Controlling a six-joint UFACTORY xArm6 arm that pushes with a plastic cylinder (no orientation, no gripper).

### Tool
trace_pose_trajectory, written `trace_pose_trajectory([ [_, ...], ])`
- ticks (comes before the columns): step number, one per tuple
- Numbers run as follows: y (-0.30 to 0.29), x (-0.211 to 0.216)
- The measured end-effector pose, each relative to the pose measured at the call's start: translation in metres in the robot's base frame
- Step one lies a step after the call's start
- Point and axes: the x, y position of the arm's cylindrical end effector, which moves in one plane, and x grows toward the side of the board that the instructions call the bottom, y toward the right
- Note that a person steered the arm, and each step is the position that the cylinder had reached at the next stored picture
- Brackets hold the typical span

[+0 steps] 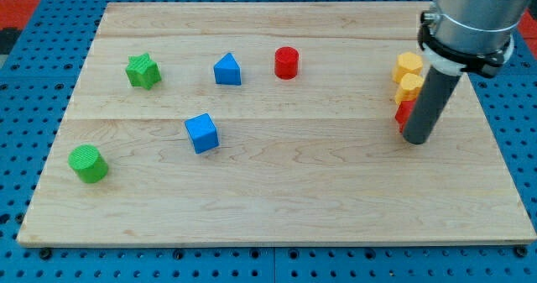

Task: Push the blue cube bottom left to the red star

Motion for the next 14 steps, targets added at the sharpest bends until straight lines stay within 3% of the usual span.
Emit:
trace_pose_trajectory([
  [1, 0.001, 0.021],
  [3, 0.006, -0.014],
  [4, 0.006, -0.006],
  [5, -0.016, 0.038],
  [7, -0.154, 0.07],
  [9, -0.29, 0.06],
  [10, -0.33, 0.027],
  [11, -0.332, -0.012],
  [13, -0.143, -0.019],
  [14, -0.148, -0.017],
])
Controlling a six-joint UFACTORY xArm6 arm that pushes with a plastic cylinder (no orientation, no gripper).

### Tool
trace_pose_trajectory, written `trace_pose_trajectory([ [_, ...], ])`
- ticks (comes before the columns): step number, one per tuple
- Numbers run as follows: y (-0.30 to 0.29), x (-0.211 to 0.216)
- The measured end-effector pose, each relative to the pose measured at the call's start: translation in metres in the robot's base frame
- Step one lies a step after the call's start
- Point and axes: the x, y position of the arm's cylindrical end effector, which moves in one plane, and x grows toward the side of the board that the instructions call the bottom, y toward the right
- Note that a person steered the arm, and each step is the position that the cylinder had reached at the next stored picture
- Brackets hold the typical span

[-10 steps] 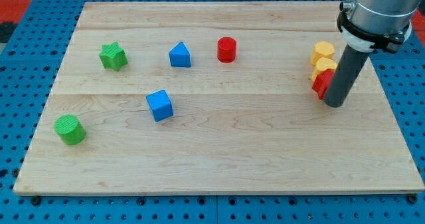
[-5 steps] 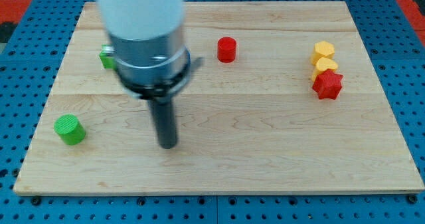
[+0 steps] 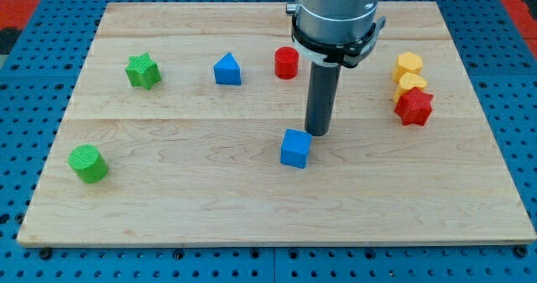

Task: Push the blue cube bottom left to the red star

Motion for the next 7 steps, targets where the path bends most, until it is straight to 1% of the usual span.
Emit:
trace_pose_trajectory([
  [1, -0.073, -0.002],
  [2, -0.101, 0.021],
  [3, -0.045, 0.035],
  [4, 0.037, 0.032],
  [5, 0.081, 0.032],
  [6, 0.068, 0.057],
  [7, 0.083, 0.072],
])
